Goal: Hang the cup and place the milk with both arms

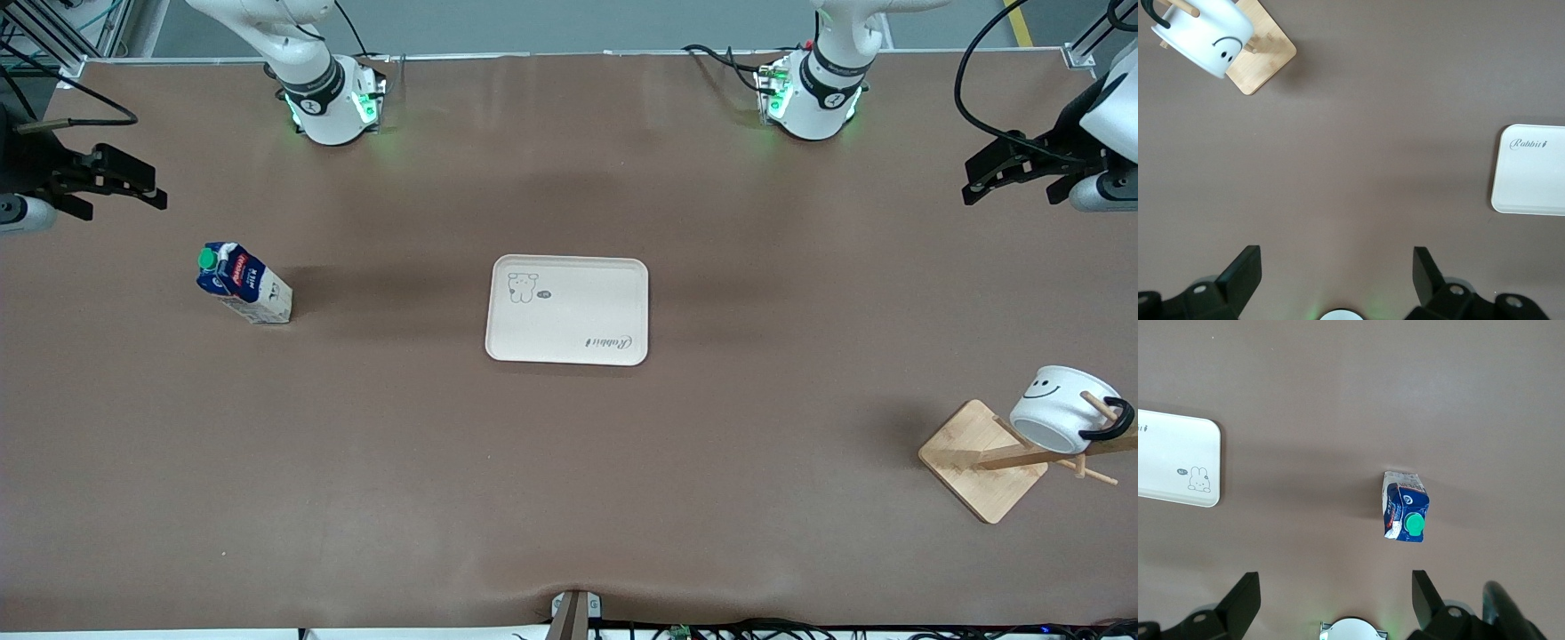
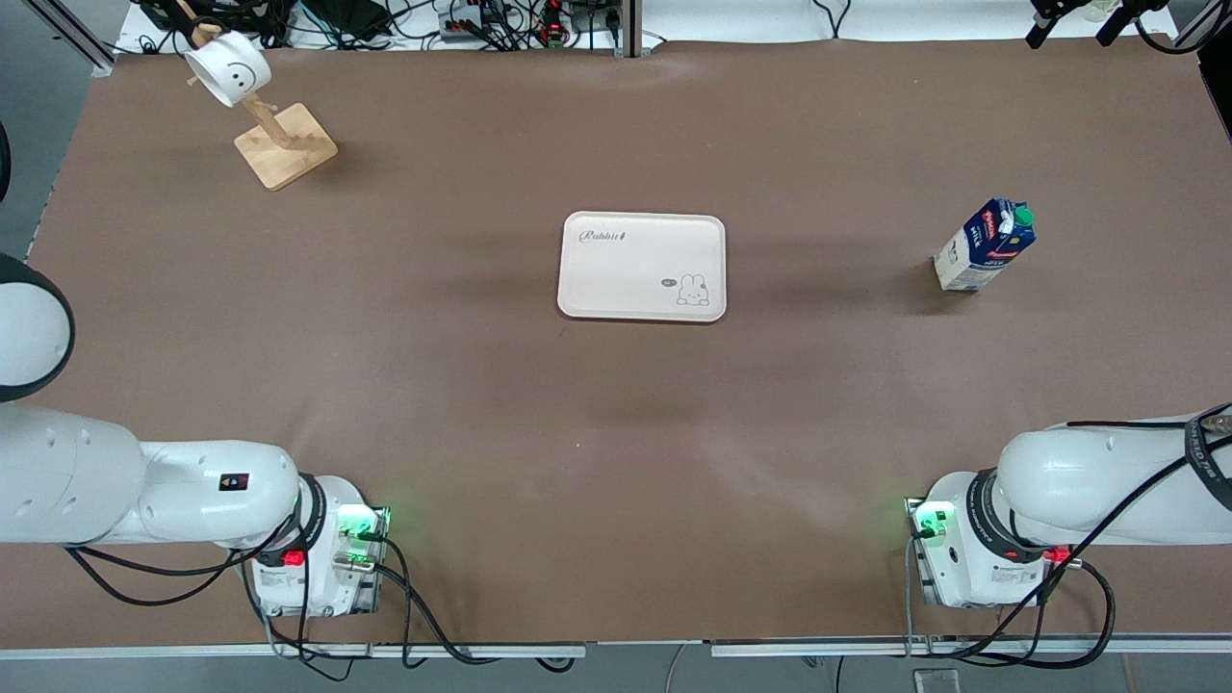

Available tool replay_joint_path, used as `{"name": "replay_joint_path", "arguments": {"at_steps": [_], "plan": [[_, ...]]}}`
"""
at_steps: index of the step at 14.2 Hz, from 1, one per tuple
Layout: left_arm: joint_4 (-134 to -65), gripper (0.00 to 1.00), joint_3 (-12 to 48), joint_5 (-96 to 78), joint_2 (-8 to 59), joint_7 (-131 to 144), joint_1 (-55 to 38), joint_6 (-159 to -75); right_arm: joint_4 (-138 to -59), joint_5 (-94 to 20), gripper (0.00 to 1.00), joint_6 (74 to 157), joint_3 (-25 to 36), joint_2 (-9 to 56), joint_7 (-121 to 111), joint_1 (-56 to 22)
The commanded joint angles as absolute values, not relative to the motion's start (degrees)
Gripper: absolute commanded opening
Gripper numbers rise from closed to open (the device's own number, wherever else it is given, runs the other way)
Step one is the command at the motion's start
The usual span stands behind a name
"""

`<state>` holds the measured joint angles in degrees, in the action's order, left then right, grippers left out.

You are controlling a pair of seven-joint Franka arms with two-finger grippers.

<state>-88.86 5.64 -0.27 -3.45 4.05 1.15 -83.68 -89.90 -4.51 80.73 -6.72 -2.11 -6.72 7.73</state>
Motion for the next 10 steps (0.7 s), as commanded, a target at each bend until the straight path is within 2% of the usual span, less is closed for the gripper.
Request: {"name": "replay_joint_path", "arguments": {"at_steps": [1, 10], "plan": [[-88.9, 1.00, 6.1, 1.0, -4.1, 4.7, 1.0, -84.1, -90.4, -4.1, 1.00, 81.0, -7.8, -3.5, -6.2, 8.4], [-88.2, 1.00, 5.9, 1.1, -3.6, 4.5, 1.2, -84.0, -90.4, -4.0, 1.00, 80.5, -7.3, -3.3, -6.1, 9.6]]}}
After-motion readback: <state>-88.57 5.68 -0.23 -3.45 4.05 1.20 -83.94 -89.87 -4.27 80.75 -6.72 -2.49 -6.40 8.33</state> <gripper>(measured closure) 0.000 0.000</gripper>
